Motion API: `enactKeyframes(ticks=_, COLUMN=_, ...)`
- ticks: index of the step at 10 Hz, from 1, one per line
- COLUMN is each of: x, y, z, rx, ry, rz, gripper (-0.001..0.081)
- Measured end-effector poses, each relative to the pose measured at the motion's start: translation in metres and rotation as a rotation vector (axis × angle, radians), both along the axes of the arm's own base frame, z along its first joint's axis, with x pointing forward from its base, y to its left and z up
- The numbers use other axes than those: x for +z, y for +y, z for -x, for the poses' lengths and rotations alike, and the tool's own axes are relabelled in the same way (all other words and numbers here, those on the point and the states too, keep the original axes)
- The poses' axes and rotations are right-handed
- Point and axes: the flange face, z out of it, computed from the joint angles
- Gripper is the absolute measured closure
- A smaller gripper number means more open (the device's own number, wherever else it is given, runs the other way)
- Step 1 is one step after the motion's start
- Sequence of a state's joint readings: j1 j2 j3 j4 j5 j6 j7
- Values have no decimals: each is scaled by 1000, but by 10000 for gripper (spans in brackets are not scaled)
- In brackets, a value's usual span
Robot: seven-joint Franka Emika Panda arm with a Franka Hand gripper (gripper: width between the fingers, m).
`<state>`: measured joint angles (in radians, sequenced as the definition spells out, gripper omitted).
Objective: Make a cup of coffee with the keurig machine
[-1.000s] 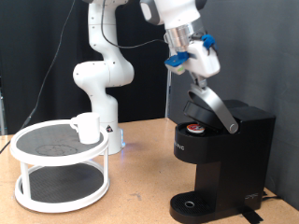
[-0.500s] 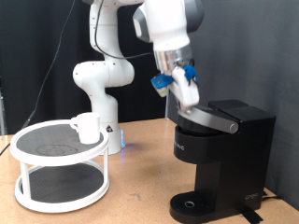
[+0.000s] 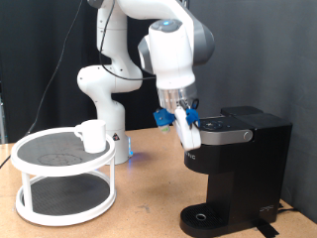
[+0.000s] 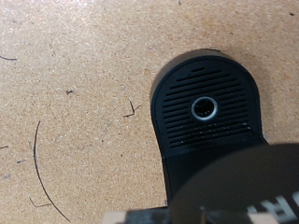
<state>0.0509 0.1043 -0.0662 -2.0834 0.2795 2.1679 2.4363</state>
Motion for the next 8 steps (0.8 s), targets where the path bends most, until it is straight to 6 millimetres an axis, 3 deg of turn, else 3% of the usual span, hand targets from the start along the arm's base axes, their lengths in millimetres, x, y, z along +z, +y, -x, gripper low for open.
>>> enactKeyframes(ticks=4, x=-11, y=-3, z=-2, rx=119, ry=-121, rz=-65, gripper=806)
enactKeyframes(ticks=8, x=19, y=-6, z=20, rx=238, ry=-166, rz=-155, gripper=806)
